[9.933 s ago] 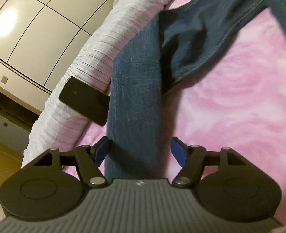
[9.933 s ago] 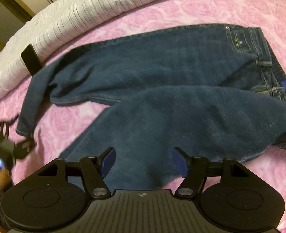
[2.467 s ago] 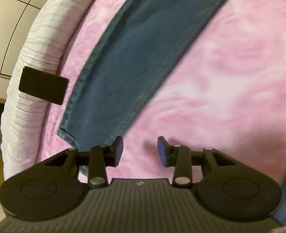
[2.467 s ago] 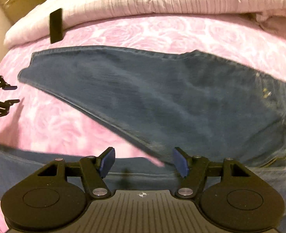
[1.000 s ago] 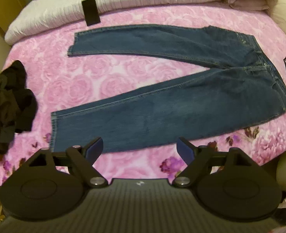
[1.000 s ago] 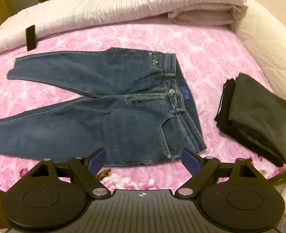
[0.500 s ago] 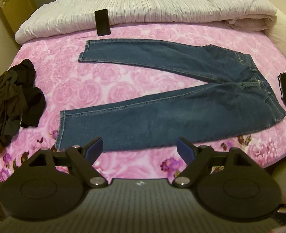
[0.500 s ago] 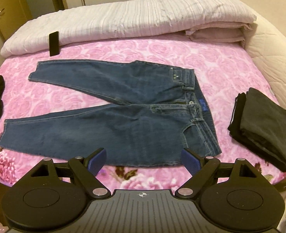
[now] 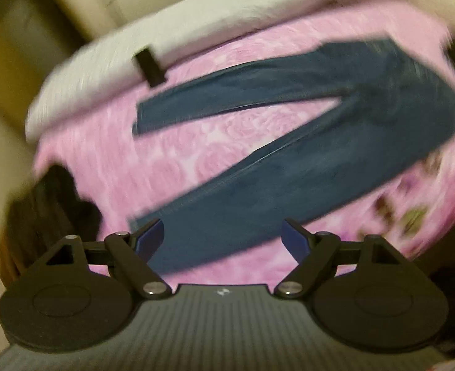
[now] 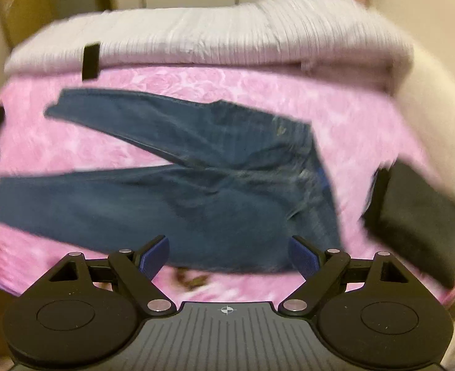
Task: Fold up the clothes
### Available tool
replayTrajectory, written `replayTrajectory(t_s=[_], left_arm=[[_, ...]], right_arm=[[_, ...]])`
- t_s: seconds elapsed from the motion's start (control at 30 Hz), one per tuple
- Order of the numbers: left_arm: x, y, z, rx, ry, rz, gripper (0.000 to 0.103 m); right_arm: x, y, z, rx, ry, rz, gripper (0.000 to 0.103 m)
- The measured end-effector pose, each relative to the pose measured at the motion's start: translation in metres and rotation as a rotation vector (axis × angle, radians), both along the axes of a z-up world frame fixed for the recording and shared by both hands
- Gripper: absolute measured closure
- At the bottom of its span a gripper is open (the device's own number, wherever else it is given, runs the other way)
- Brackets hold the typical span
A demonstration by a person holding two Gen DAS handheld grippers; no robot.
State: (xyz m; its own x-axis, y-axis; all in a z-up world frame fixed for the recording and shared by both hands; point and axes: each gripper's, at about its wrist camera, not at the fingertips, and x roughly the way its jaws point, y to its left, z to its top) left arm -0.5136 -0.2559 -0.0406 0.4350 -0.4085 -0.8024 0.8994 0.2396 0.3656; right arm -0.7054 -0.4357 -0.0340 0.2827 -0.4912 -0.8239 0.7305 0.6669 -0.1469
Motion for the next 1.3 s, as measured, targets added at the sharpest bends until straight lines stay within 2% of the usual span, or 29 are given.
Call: replayTrajectory(t_s=[0.07,0.13,0.2,0.3,0.47,0.53,0.6,0.7,0.77,0.8,0.83,0.9,1.03,1.17,1.27,1.3], left_arm=[[-0.003,0.001,-0.021,0.034,-0.082,-0.108,0.024],[-0.004,0.003,-0.044,0.066,-0.129,-0.182,0.026],[-0.006,0.003,-0.071,0.096,-0.157,-0.253,0.03],[-0.012,0.0,-0.118,0.152,-0.198,-0.364,0.034],[-0.017,-0.014,-0.208,0.267,-0.34,-0.559,0.042],[-0.014,-0.017,-0.236,0.318,-0.383,-0.616,0.05],[-0.013,-0.018,-0.254,0.33,-0.425,-0.663,0.052],[-0.011,-0.017,-0.263,0.306,-0.502,-0.713,0.052],[-0.001,-0.017,-0.263,0.303,-0.51,-0.721,0.052],[0.005,-0.016,-0.263,0.307,-0.524,-0.709,0.055],[0.014,-0.017,-0.263,0.323,-0.526,-0.678,0.065],[0.031,-0.018,-0.265,0.356,-0.53,-0.612,0.072],[0.053,-0.017,-0.264,0.379,-0.531,-0.541,0.072],[0.067,-0.016,-0.265,0.398,-0.541,-0.511,0.072],[0.076,-0.016,-0.266,0.412,-0.549,-0.488,0.072],[0.08,-0.016,-0.267,0.416,-0.551,-0.48,0.072]], right_arm=[[0.005,0.009,-0.014,-0.107,0.092,0.101,0.016],[0.008,0.019,-0.031,-0.198,0.173,0.198,0.016],[0.008,0.027,-0.052,-0.247,0.24,0.288,0.017],[0.008,0.032,-0.087,-0.256,0.291,0.397,0.017],[0.014,0.033,-0.154,-0.274,0.342,0.529,0.017],[0.017,0.033,-0.179,-0.285,0.357,0.576,0.017],[0.02,0.029,-0.201,-0.287,0.366,0.614,0.017],[0.026,0.025,-0.223,-0.302,0.365,0.654,0.017],[0.026,0.023,-0.236,-0.318,0.37,0.681,0.017],[0.025,0.021,-0.242,-0.328,0.375,0.693,0.017],[0.023,0.019,-0.248,-0.339,0.382,0.704,0.017],[0.016,0.015,-0.26,-0.377,0.408,0.726,0.017],[-0.009,0.003,-0.284,-0.457,0.484,0.759,0.017],[-0.031,-0.012,-0.299,-0.547,0.527,0.796,0.017],[-0.039,-0.03,-0.308,-0.613,0.553,0.766,0.018],[-0.041,-0.036,-0.311,-0.624,0.566,0.745,0.022]])
